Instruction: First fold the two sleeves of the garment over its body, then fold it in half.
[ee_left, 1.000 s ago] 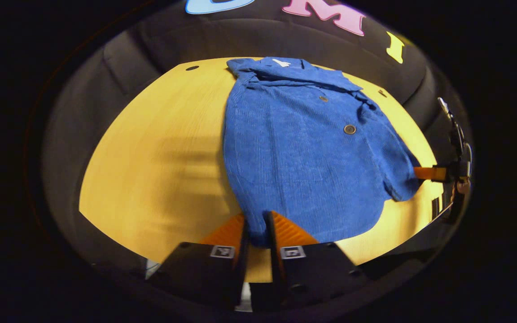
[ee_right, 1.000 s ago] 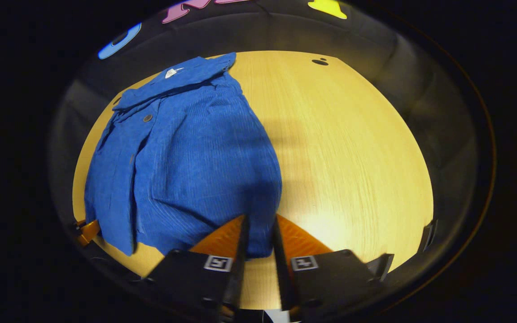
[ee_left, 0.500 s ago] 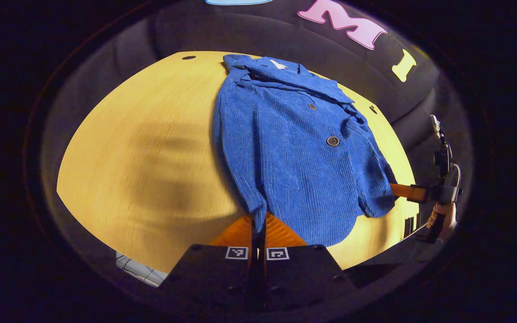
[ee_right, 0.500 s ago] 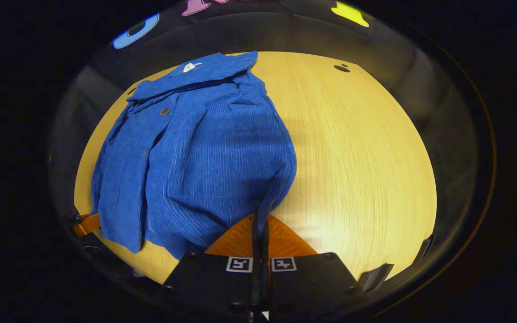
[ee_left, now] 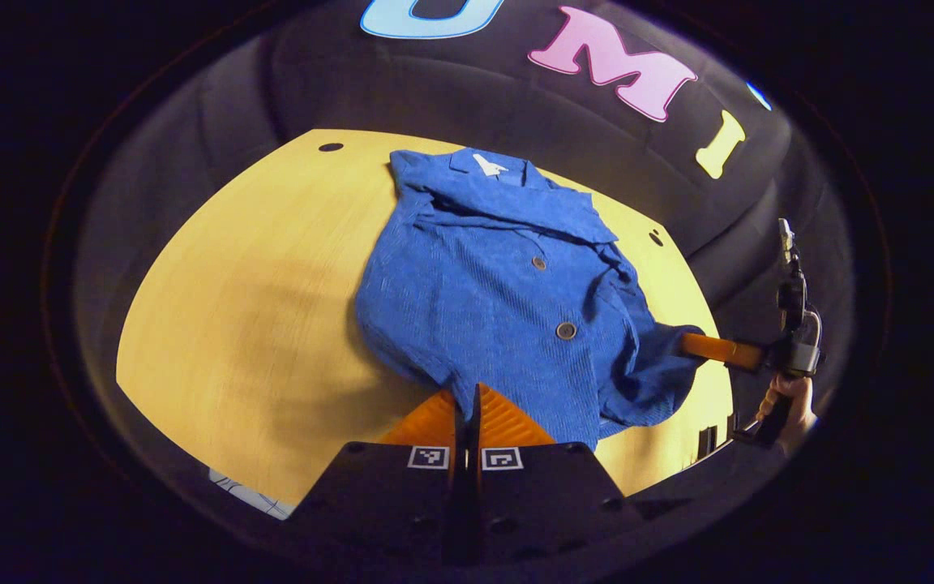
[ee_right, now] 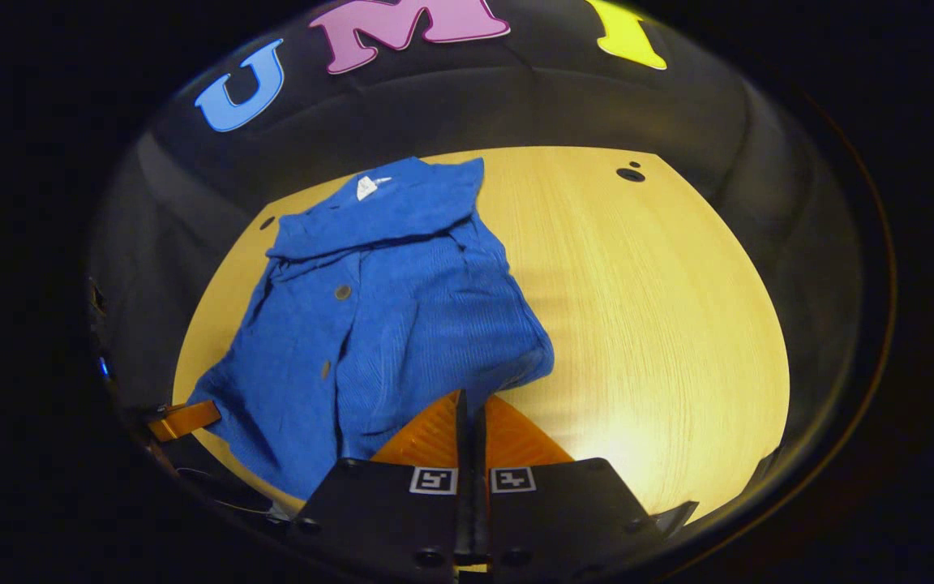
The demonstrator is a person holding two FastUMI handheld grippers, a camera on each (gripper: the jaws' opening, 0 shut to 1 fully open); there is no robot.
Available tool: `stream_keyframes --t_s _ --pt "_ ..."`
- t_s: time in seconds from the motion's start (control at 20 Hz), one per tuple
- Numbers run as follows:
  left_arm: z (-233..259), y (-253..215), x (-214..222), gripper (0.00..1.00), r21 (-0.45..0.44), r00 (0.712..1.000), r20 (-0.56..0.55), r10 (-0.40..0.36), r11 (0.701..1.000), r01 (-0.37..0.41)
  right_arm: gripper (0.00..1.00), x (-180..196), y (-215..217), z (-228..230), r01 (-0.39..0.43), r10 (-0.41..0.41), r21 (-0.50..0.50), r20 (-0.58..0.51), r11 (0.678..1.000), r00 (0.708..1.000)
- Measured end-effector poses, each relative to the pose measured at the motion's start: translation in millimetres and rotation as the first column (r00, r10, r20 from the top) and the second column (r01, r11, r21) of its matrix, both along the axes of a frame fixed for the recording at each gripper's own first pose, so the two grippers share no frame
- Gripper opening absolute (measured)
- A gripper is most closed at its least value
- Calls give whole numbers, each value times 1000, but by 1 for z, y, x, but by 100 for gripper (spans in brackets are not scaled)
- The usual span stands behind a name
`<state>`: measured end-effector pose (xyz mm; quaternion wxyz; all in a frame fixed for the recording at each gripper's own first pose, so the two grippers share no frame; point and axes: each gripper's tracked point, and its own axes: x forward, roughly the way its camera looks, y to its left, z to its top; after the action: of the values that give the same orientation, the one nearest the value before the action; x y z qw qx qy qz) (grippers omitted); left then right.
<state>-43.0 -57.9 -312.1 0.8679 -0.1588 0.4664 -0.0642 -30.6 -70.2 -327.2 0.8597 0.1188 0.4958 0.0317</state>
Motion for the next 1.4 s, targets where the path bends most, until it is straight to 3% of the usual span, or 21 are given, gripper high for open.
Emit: stream_keyframes --t_s 0.2,0.4,0.6,0.7,0.9,1.0,1.05,1.15,1.2,1.3,1.4 --pt "32 10 58 0 -7 998 69 -1 1000 2 1 60 5 26 -28 28 0 83 1000 996" --pt "61 30 134 0 47 986 161 -36 998 28 1 141 -1 58 10 -16 31 188 999 982" --pt "81 53 223 0 64 966 260 -4 998 -14 1 230 -8 85 20 -29 32 289 999 957" --pt "83 73 270 0 114 951 310 -1 993 -36 0 273 -8 90 23 -28 21 331 1000 943" --pt "70 99 367 0 188 911 411 -23 980 -60 0 359 -7 78 64 -44 -27 469 998 882" --pt "52 106 407 0 206 878 477 -30 975 -79 0 383 -5 47 89 -48 -65 479 994 877" --pt "37 108 422 0 221 877 479 -26 971 -92 0 391 -1 30 89 -48 -65 465 994 884" --pt "-13 108 426 7 235 920 393 -20 969 -80 38 390 5 -15 98 -66 -62 391 993 918" --pt "-32 108 416 32 258 948 318 -3 963 -83 57 389 9 -29 101 -69 -69 373 992 925" --pt "-36 111 414 83 315 943 331 22 940 -133 96 386 9 -37 84 -38 -111 366 990 930" --pt "-26 109 414 82 289 923 384 29 946 -150 98 385 8 -29 64 -1 -149 388 987 922"
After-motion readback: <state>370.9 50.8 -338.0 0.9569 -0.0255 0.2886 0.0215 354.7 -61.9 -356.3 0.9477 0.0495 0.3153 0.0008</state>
